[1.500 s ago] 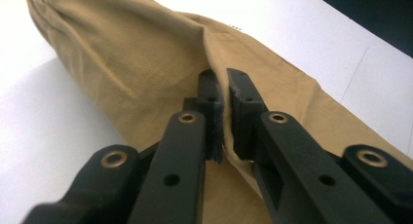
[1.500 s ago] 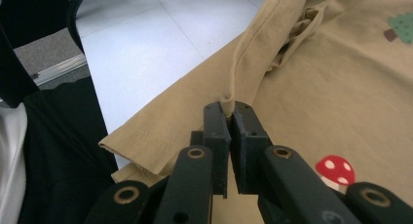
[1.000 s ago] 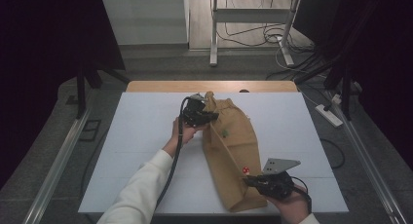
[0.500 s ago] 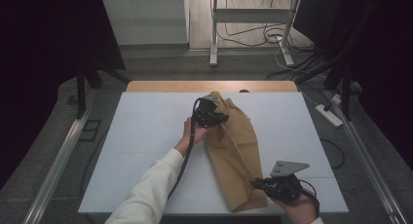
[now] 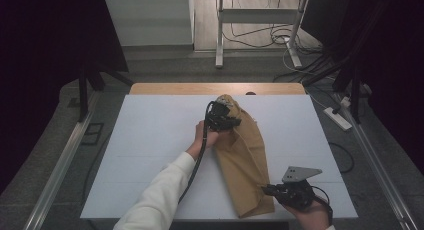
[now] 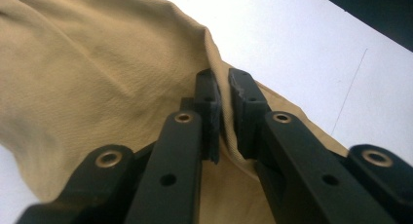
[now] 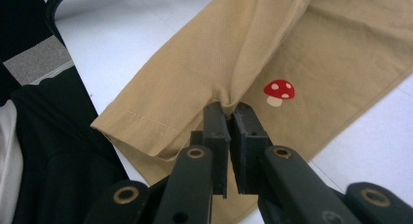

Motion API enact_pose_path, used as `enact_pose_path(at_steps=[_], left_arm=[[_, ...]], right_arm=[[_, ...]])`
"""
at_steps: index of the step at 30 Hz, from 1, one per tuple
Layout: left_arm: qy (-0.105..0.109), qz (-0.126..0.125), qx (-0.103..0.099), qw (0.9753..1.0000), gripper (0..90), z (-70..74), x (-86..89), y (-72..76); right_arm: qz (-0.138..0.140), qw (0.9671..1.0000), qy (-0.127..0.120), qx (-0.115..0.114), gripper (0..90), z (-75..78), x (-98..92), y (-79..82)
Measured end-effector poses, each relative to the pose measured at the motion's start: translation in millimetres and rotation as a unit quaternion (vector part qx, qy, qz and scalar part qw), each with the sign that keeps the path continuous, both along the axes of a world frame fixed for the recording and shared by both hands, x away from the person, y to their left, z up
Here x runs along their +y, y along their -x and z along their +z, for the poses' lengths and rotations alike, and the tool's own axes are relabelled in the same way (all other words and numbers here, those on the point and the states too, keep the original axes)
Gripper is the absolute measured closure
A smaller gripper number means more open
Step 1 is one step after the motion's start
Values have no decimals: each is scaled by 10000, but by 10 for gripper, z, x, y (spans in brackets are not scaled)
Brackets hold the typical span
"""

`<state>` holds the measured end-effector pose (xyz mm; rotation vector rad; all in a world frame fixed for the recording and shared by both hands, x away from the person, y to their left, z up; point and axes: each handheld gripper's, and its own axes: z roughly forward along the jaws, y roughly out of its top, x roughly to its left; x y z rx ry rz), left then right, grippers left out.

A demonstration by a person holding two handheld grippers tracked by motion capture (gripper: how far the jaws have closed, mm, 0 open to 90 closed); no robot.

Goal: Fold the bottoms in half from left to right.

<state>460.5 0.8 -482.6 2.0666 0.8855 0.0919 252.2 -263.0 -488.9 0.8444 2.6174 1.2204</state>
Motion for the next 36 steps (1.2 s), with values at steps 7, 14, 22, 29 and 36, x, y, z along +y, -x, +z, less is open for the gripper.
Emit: enact_pose_path(at_steps=[7, 14, 22, 29, 36], left_arm=[[-40, -82, -11, 10000, 816, -11, -106, 11], [-73, -96, 11, 9999, 797, -40, -159, 1], [67, -100, -60, 9999, 485, -1, -147, 53], [-81, -145, -214, 9996, 375, 87, 29, 201], [-179, -157, -310, 9992, 379, 132, 277, 410]], right_arm=[[-17, 10000, 33, -9, 851, 7, -28, 15], [58, 10000, 57, 30, 840, -13, -28, 37], [-147, 9999, 58, -60, 676, -20, -70, 42], [-824, 9961, -178, -269, 396, -1, -165, -3], [-796, 9965, -53, -246, 404, -11, -119, -130]])
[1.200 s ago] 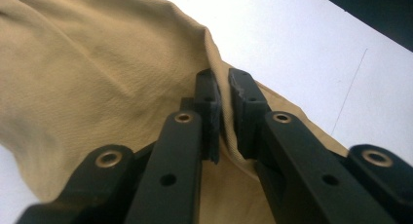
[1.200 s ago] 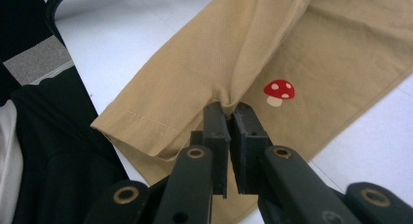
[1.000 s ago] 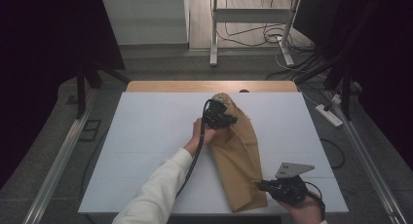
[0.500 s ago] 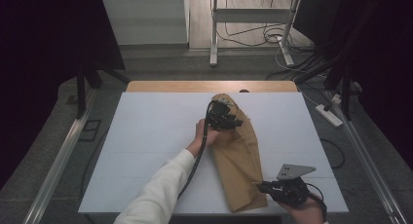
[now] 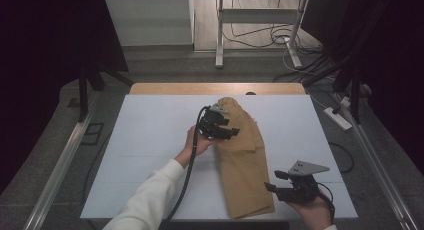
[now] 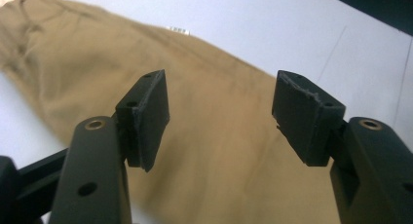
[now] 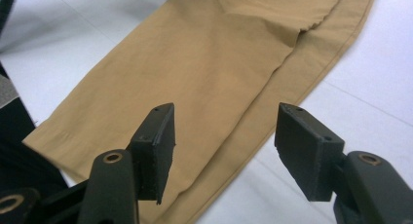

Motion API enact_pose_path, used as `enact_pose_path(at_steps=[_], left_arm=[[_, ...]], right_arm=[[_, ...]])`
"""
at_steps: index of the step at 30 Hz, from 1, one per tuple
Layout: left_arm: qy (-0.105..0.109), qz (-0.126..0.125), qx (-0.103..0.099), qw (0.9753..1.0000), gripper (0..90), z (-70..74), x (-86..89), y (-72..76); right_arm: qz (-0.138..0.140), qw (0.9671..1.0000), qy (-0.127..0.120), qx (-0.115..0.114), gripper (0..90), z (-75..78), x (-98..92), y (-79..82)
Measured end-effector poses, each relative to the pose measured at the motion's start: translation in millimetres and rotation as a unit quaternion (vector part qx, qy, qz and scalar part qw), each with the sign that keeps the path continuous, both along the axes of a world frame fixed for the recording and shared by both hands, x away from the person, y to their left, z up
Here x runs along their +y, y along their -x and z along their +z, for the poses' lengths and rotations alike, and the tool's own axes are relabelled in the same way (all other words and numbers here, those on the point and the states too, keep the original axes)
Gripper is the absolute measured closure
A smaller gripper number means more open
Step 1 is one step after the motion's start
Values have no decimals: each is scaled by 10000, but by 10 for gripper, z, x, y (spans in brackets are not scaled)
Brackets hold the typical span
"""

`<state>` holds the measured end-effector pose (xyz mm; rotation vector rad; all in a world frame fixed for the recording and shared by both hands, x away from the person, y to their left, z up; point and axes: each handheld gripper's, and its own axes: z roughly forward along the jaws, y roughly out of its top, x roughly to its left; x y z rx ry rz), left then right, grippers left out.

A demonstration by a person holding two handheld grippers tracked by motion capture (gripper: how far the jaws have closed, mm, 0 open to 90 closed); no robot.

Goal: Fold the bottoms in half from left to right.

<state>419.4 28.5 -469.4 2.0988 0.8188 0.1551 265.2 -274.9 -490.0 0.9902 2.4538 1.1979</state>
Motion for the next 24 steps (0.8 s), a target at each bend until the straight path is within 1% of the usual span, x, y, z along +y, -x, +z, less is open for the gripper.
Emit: enact_pose_path(at_steps=[6, 7, 14, 18, 22, 24], left_arm=[[-73, 60, -42, 9999, 380, 3, 217, 171], [-46, 76, -47, 9999, 380, -2, 250, 195], [-72, 129, 34, 9999, 375, -67, 444, 345], [-90, 99, 88, 9999, 366, -92, 531, 425], [-101, 76, 110, 9999, 360, -111, 603, 522], [-109, 57, 104, 9999, 360, -120, 627, 553]], right_arm=[[51, 9999, 89, 92, 404, -35, 101, -194], [60, 9999, 105, 85, 405, -45, 119, -224], [98, 9996, 232, 135, 405, -86, 215, -415], [87, 9992, 353, 140, 405, -111, 257, -505], [20, 9992, 364, 176, 405, -134, 289, -606], [-10, 9990, 415, 180, 405, -142, 304, -662]])
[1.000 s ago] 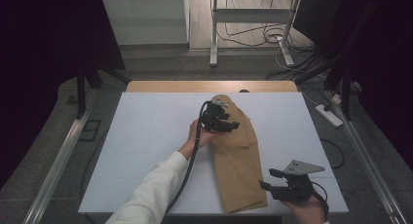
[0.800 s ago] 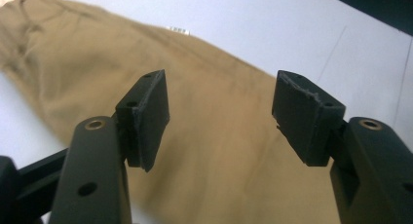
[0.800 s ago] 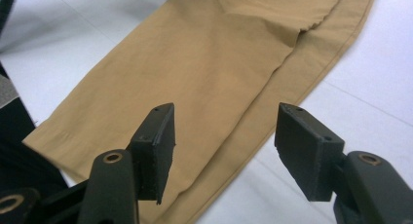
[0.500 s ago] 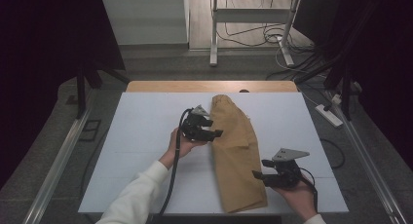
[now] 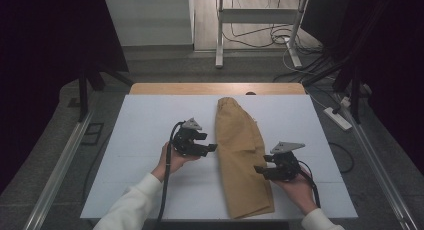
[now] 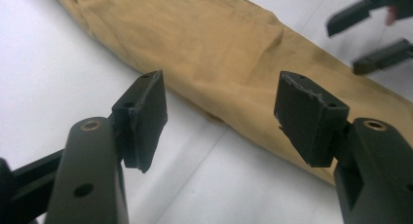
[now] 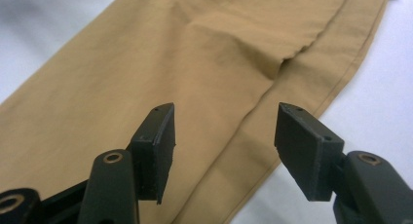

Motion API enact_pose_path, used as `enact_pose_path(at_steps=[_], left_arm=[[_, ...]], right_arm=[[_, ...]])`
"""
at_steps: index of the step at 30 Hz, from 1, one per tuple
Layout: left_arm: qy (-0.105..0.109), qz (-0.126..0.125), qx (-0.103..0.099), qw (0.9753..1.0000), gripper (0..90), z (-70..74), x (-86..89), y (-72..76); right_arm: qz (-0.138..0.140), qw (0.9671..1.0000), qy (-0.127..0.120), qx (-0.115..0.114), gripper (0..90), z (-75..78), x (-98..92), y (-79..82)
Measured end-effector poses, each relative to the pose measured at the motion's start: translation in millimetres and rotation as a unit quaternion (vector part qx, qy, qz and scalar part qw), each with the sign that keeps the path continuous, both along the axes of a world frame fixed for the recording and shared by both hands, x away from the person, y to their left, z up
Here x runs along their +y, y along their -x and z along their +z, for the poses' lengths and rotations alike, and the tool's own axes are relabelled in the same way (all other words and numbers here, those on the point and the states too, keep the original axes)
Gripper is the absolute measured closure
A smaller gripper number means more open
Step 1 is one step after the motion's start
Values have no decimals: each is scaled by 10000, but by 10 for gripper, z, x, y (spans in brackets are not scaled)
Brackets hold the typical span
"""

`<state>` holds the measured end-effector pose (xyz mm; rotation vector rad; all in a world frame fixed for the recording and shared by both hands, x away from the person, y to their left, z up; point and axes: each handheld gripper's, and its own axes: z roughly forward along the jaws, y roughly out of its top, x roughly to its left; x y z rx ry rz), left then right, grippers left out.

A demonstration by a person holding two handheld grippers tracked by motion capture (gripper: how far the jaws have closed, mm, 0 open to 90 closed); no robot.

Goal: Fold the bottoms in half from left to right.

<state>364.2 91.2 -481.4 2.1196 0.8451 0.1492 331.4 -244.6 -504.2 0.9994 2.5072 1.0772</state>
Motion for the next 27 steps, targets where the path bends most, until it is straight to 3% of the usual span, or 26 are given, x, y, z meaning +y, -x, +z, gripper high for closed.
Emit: enact_pose_path(at_steps=[5, 9, 13, 22, 27], left_arm=[[75, 60, -9, 10000, 352, -48, 71, 64], [33, 99, 67, 9999, 347, -97, 111, 77], [-7, 91, 59, 9999, 347, -116, 123, 75], [-107, 100, 52, 9999, 342, -144, 152, 74], [-75, 95, 63, 9999, 337, -139, 175, 75]], right_arm=[[-75, 9999, 85, 8, 405, -6, 64, -140], [-122, 9998, 147, 70, 404, -21, 128, -257], [-211, 9993, 304, -23, 405, -49, 177, -373], [-174, 9992, 365, 32, 406, -97, 301, -592], [-147, 9986, 497, 87, 503, -147, 348, -629]])
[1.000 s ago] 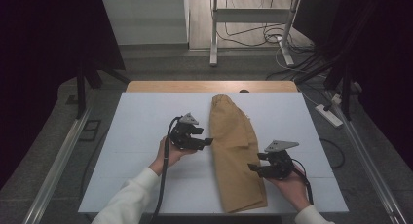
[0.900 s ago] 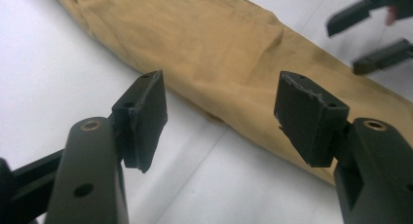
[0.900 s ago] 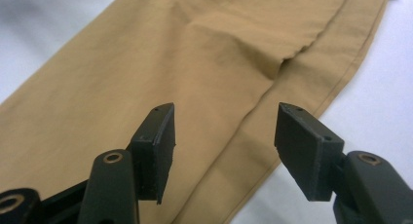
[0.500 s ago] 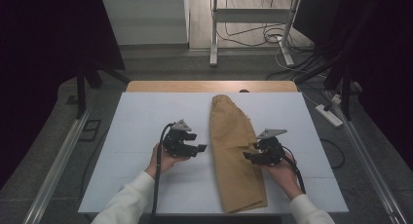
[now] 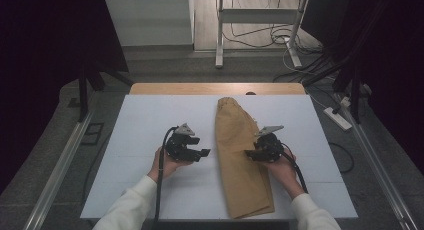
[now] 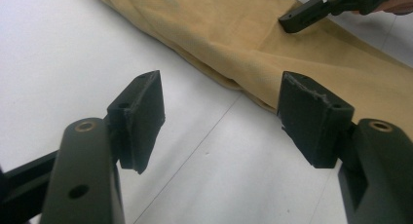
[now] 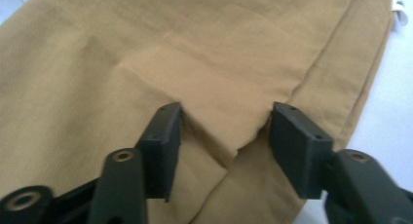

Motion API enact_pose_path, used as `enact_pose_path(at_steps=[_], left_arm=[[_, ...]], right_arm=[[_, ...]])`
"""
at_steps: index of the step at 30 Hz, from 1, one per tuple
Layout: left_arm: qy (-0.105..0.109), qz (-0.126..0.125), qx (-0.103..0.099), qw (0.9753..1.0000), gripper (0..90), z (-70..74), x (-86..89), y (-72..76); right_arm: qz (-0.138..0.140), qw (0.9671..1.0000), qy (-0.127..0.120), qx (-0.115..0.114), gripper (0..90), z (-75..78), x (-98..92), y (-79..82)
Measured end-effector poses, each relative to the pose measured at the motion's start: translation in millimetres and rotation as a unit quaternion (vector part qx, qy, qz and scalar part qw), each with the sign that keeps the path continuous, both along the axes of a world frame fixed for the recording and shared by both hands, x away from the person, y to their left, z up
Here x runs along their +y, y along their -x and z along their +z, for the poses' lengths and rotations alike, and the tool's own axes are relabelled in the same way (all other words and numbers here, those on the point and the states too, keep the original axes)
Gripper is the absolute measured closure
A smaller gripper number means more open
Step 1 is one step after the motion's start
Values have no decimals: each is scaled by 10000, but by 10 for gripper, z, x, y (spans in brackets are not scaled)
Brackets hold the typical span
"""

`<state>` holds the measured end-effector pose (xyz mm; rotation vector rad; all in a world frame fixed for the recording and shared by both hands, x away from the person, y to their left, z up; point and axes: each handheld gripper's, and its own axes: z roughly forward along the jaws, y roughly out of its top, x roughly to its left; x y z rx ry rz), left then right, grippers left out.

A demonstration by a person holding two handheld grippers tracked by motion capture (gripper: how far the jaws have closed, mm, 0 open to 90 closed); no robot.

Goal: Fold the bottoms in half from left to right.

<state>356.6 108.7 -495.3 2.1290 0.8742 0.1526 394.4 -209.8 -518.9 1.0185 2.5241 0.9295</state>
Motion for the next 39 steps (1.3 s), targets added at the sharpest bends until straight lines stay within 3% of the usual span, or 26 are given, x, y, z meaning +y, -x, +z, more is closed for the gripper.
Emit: enact_pose_path(at_steps=[8, 10, 13, 19, 30, 39], left_arm=[[-12, -22, -61, 10000, 332, 25, -2, 18], [-17, -26, -65, 10000, 332, 27, -1, 19], [-31, 5, -61, 10000, 330, 17, 5, 13], [-24, 23, -70, 10000, 329, 18, 18, 11], [-70, -25, -33, 10000, 320, 12, 7, 12], [-78, -35, -18, 10000, 312, 4, 6, 13]], right_arm=[[70, 9999, 19, 105, 796, 19, -19, 21], [120, 9999, 80, 36, 832, 23, -6, 34], [153, 9998, 159, 2, 846, 28, 13, 49], [177, 9997, 85, -168, 856, 95, -13, 72], [59, 9989, 256, -395, 856, 171, -97, 71], [-143, 9985, 381, -364, 856, 198, -244, 32]])
